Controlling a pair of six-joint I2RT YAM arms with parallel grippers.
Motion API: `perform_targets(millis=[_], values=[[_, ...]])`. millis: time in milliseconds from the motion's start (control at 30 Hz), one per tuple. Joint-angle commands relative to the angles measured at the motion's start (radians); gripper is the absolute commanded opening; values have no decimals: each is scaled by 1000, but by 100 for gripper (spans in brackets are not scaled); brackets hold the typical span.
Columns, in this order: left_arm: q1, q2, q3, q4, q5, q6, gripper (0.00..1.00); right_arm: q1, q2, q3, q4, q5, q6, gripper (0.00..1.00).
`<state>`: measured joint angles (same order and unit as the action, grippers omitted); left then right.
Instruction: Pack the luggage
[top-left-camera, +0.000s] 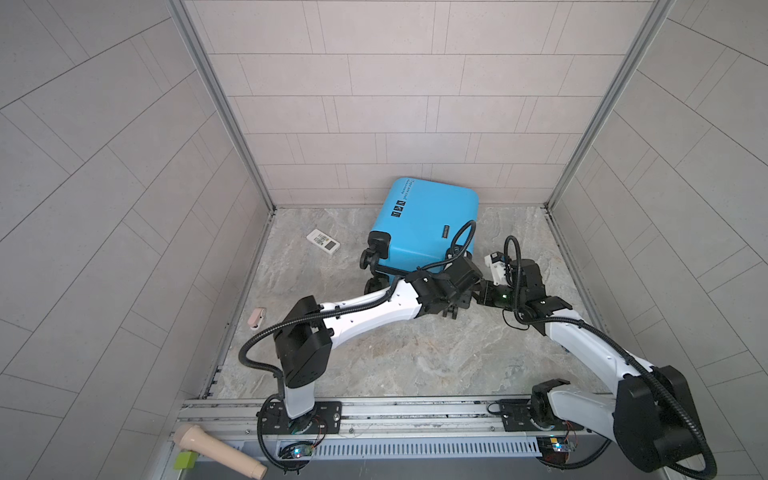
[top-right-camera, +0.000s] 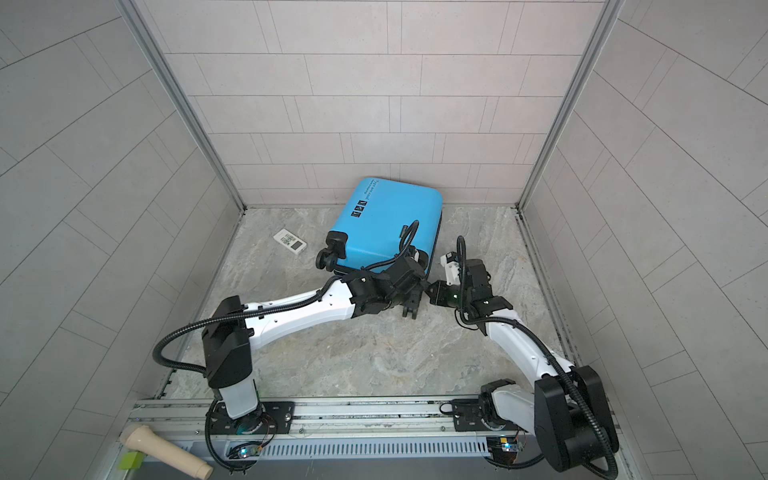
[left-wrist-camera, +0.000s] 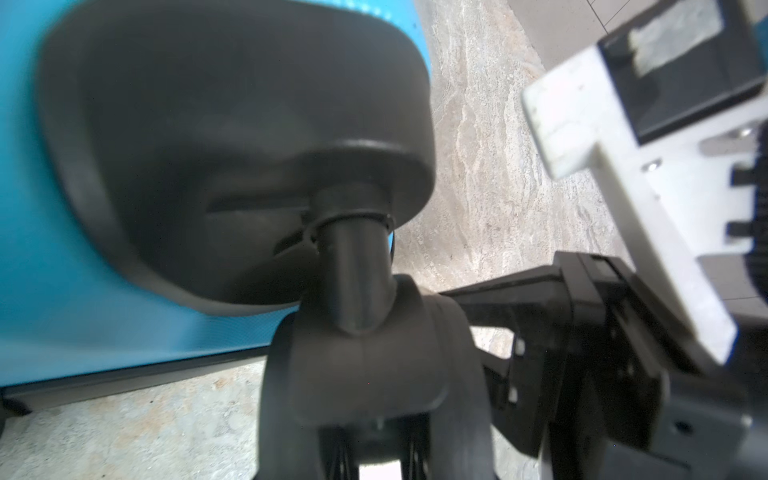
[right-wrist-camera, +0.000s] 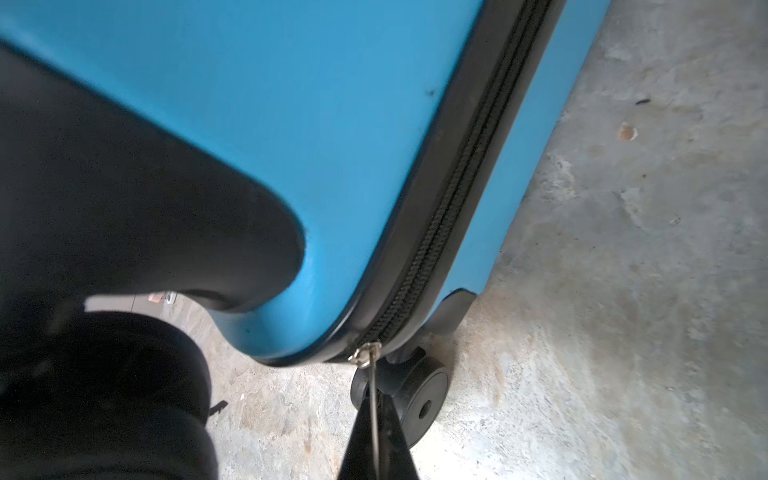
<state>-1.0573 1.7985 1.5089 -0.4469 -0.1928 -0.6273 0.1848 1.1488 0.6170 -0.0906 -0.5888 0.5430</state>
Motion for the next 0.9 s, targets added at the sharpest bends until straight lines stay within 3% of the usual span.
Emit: perform_targets(millis=[0, 100, 200, 267, 400, 533, 567, 700, 733, 800, 867], values=[[29, -121, -43, 27, -48, 36, 0, -14, -28, 18, -37, 83, -24, 0], [55, -165, -111, 57, -28, 24, 0, 47, -43, 54, -108, 34, -97, 4], [76, -200, -163, 85, -7, 23, 0, 131, -60, 96, -210, 87, -159, 45], [88, -223, -189, 103, 15, 25, 0, 157, -81, 105, -247, 137, -166, 63], [97, -264, -231, 126, 29, 44, 0, 157, -106, 119, -296, 201, -149, 76], [111, -293, -259, 123, 68, 55, 0, 157, -84, 145, -324, 250, -117, 81], [115, -302, -264, 122, 77, 55, 0, 158, -72, 154, -329, 228, -142, 99], [126, -336, -298, 125, 98, 57, 0, 173, -44, 137, -238, 147, -136, 99], [128, -347, -307, 125, 103, 57, 0, 184, -47, 129, -209, 150, -131, 96], [135, -368, -324, 123, 108, 59, 0, 208, -48, 124, -162, 127, -141, 74], [148, -393, -350, 123, 123, 58, 0, 233, -41, 133, -143, 99, -182, 42]])
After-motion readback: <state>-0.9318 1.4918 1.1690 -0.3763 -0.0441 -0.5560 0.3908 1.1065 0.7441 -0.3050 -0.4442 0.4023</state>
